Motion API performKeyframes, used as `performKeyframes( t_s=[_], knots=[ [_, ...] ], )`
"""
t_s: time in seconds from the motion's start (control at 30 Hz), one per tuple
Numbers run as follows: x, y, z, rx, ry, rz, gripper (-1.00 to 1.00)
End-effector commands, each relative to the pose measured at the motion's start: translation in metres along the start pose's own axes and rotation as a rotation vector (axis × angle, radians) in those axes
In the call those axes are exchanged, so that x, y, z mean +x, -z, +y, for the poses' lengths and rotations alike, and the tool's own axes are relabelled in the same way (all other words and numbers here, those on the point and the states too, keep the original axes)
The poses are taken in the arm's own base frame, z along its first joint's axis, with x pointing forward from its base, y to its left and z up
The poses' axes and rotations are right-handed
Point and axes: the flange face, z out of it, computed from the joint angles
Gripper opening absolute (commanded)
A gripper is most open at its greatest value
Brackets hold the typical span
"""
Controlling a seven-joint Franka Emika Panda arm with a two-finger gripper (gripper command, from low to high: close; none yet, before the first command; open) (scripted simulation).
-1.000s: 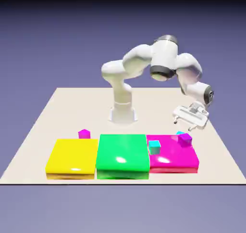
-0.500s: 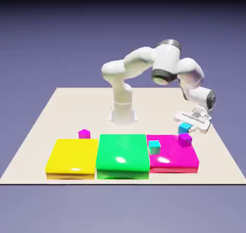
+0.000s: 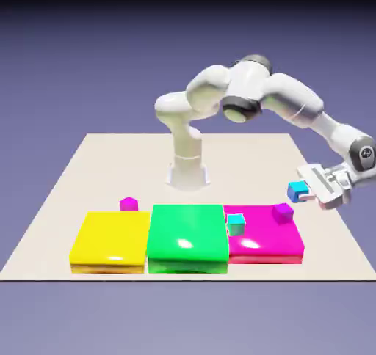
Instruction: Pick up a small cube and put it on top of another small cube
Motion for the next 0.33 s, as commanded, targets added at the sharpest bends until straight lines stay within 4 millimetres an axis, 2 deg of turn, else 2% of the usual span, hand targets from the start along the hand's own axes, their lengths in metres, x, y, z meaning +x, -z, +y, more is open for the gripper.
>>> performKeyframes(
  t_s=[0.0,0.03,0.17,0.2,0.23,0.27,0.3],
  knots=[
    [-0.007,0.009,-0.003,-0.020,-0.021,0.038,-1.00],
    [-0.007,0.009,-0.003,-0.020,-0.021,0.038,-1.00],
    [0.008,-0.039,-0.013,-0.021,-0.021,0.038,-1.00],
    [0.009,-0.045,-0.015,-0.020,-0.021,0.038,-1.00],
    [0.009,-0.045,-0.015,-0.020,-0.021,0.038,1.00],
    [0.009,-0.045,-0.015,-0.020,-0.021,0.038,1.00],
    [0.006,-0.033,-0.012,-0.021,-0.022,0.038,1.00]
  ],
)
